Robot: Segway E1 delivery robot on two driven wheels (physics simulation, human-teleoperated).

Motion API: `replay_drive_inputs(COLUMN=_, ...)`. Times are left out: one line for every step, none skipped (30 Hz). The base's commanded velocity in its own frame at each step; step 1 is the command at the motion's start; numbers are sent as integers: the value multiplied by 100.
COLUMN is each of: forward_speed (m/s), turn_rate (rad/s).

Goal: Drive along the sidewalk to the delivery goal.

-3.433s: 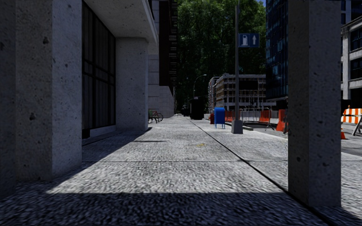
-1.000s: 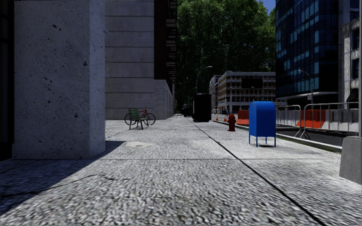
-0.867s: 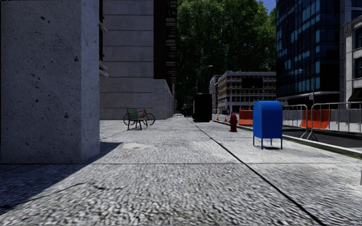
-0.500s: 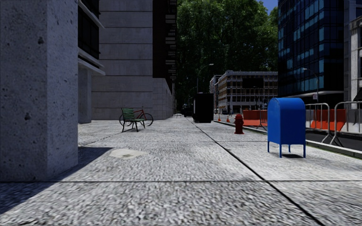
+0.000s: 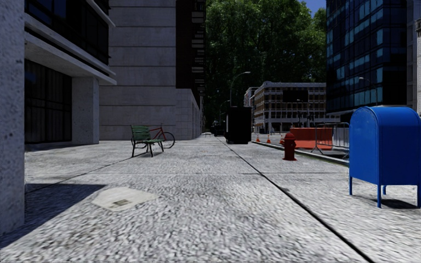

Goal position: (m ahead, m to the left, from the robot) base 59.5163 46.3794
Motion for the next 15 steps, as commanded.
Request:
replay_drive_inputs(forward_speed=200, turn_rate=0)
replay_drive_inputs(forward_speed=200, turn_rate=0)
replay_drive_inputs(forward_speed=200, turn_rate=0)
replay_drive_inputs(forward_speed=200, turn_rate=0)
replay_drive_inputs(forward_speed=200, turn_rate=0)
replay_drive_inputs(forward_speed=200, turn_rate=0)
replay_drive_inputs(forward_speed=200, turn_rate=0)
replay_drive_inputs(forward_speed=200, turn_rate=0)
replay_drive_inputs(forward_speed=200, turn_rate=0)
replay_drive_inputs(forward_speed=200, turn_rate=0)
replay_drive_inputs(forward_speed=200, turn_rate=0)
replay_drive_inputs(forward_speed=200, turn_rate=0)
replay_drive_inputs(forward_speed=200, turn_rate=0)
replay_drive_inputs(forward_speed=200, turn_rate=0)
replay_drive_inputs(forward_speed=200, turn_rate=0)
